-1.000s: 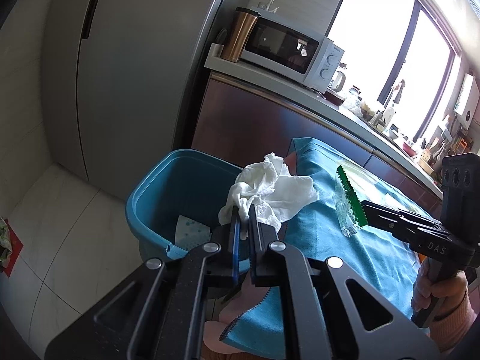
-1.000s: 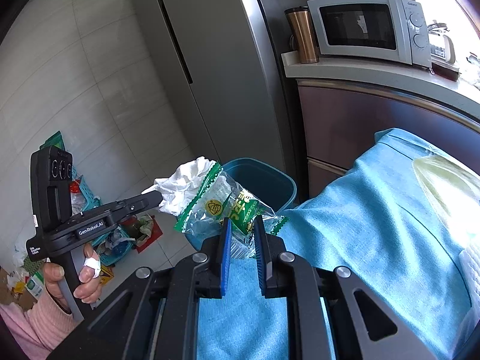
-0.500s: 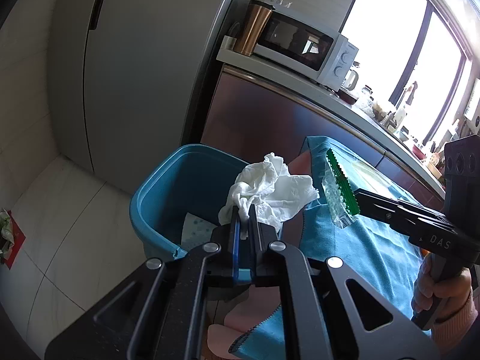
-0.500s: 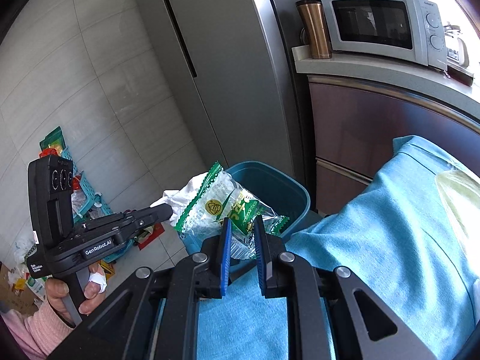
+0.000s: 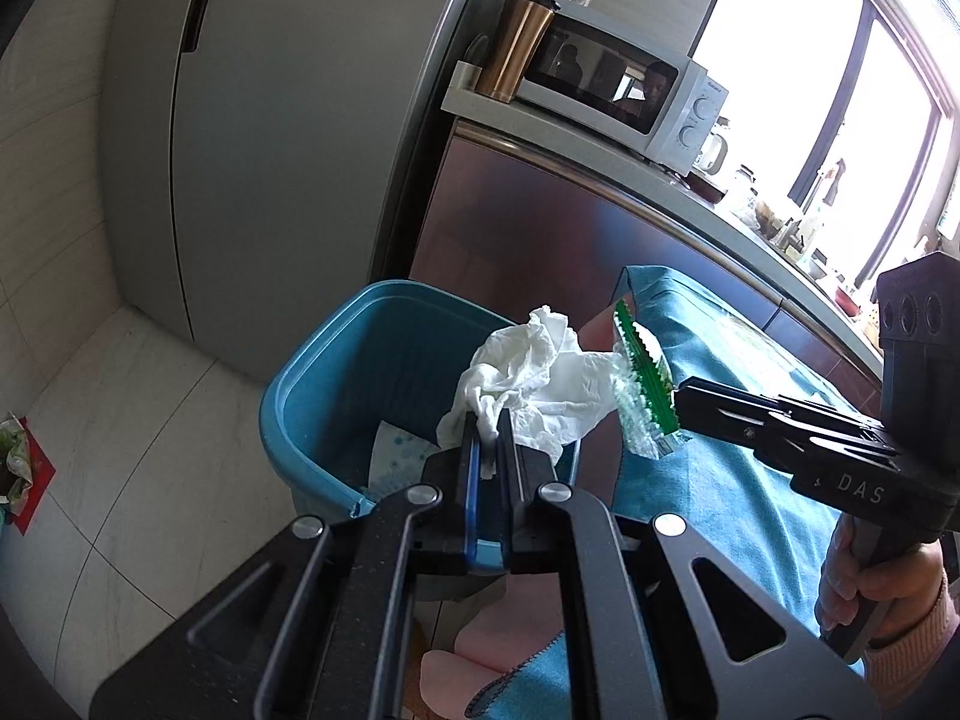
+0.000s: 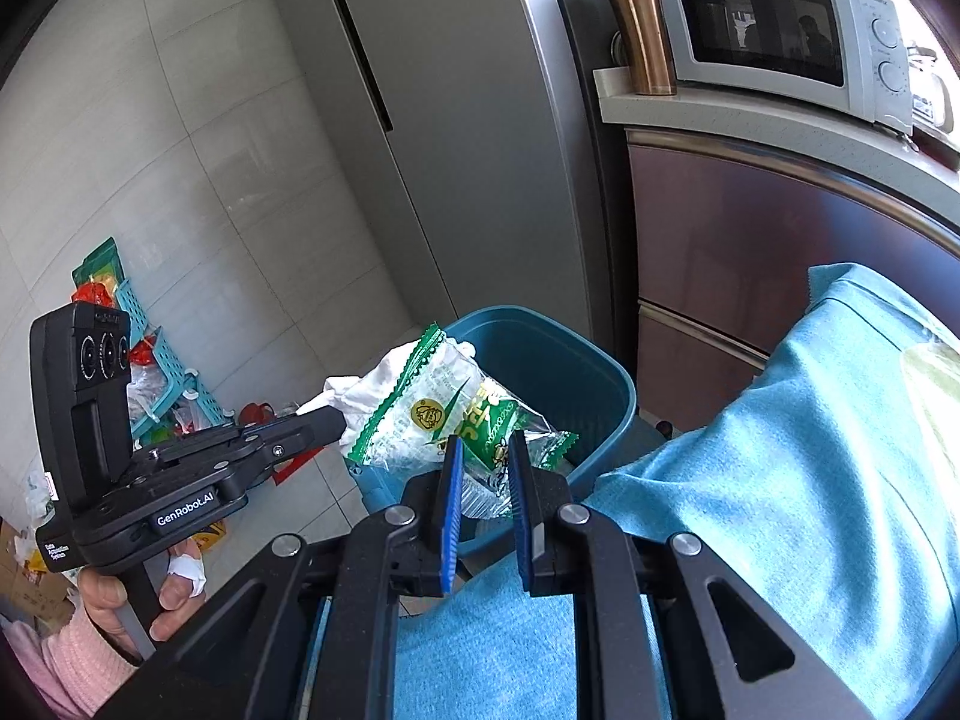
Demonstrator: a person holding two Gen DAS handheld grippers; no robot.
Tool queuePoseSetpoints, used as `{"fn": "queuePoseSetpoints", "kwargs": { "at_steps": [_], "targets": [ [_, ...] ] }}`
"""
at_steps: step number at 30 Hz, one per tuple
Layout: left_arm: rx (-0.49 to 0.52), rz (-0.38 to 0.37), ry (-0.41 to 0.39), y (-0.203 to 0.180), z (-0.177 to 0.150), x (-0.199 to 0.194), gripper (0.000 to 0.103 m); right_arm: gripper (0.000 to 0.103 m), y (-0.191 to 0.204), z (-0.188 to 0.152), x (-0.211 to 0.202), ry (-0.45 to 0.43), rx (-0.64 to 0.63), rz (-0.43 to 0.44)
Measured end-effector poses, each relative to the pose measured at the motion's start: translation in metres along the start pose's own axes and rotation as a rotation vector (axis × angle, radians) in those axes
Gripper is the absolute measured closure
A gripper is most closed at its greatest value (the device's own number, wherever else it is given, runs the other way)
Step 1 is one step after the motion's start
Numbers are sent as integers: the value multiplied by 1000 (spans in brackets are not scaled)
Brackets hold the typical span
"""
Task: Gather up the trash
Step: 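Carry tissue and green wrapper over the teal bin and lower them inside, then open both tools over the bin and return them to the table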
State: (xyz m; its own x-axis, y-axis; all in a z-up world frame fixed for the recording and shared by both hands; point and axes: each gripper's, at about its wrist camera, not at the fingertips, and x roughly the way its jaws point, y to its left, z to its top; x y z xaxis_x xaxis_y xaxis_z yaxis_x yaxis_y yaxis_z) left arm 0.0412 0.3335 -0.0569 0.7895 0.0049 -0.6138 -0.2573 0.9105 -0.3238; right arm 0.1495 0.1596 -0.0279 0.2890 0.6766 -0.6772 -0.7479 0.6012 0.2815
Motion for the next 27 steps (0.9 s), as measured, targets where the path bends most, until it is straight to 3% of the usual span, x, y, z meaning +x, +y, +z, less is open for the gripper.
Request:
{"fn": "queuePoseSetpoints", "kwargs": {
  "at_steps": [25, 27],
  "targets": [
    [31, 136, 62, 2, -6, 46, 96, 83, 1, 14, 61, 133, 35, 1],
    [29, 141, 59, 3, -6, 46, 92, 83, 0, 14, 61, 130, 38, 3]
  ]
}}
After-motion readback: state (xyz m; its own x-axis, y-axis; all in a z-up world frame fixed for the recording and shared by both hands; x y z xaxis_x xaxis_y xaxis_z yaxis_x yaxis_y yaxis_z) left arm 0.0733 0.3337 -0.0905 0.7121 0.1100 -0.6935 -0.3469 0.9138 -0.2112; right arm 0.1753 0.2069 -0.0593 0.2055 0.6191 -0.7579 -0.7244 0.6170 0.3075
